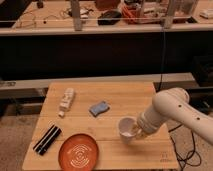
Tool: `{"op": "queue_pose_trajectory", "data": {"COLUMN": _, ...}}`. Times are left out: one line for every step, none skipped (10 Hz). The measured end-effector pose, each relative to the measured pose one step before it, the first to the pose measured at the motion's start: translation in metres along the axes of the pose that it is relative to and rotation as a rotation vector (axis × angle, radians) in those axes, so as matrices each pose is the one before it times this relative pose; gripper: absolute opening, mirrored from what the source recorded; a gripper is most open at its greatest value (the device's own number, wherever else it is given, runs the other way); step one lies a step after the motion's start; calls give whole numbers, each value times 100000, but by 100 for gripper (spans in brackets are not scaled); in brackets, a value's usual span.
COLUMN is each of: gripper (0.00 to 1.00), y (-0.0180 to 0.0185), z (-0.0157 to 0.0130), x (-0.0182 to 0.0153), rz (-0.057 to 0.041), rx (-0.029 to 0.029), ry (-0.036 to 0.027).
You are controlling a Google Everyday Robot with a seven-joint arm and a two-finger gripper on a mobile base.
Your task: Pick up the ceramic cup
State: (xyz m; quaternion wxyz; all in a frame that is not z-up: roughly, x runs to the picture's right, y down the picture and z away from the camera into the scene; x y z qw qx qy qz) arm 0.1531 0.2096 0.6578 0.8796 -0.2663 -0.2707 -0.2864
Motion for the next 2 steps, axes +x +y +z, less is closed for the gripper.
{"op": "queue_pose_trajectory", "data": {"gripper": 3, "y": -11, "z": -159, "x": 2, "rz": 197, "rx": 295, "ry": -95}}
{"op": "queue_pose_trajectory", "data": {"gripper": 3, "y": 69, "z": -113, "x": 20, "rz": 281, "rx": 153, "ry": -164}}
